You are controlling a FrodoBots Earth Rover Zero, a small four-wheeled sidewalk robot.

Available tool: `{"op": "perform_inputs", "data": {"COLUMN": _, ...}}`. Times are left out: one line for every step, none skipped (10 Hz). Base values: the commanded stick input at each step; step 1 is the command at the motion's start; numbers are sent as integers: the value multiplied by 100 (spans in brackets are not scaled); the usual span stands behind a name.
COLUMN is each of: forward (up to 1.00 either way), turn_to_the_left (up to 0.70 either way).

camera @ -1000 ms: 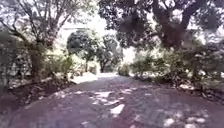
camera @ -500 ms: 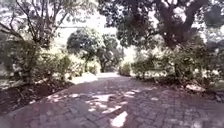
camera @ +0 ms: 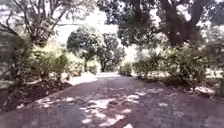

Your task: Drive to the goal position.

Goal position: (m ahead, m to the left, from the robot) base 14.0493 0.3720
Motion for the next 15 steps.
{"op": "perform_inputs", "data": {"forward": 70, "turn_to_the_left": 0}}
{"op": "perform_inputs", "data": {"forward": 70, "turn_to_the_left": 0}}
{"op": "perform_inputs", "data": {"forward": 70, "turn_to_the_left": 0}}
{"op": "perform_inputs", "data": {"forward": 70, "turn_to_the_left": 0}}
{"op": "perform_inputs", "data": {"forward": 70, "turn_to_the_left": 0}}
{"op": "perform_inputs", "data": {"forward": 70, "turn_to_the_left": 0}}
{"op": "perform_inputs", "data": {"forward": 70, "turn_to_the_left": 0}}
{"op": "perform_inputs", "data": {"forward": 70, "turn_to_the_left": 0}}
{"op": "perform_inputs", "data": {"forward": 70, "turn_to_the_left": 0}}
{"op": "perform_inputs", "data": {"forward": 70, "turn_to_the_left": 0}}
{"op": "perform_inputs", "data": {"forward": 70, "turn_to_the_left": 0}}
{"op": "perform_inputs", "data": {"forward": 70, "turn_to_the_left": 0}}
{"op": "perform_inputs", "data": {"forward": 70, "turn_to_the_left": 0}}
{"op": "perform_inputs", "data": {"forward": 70, "turn_to_the_left": 0}}
{"op": "perform_inputs", "data": {"forward": 70, "turn_to_the_left": 0}}
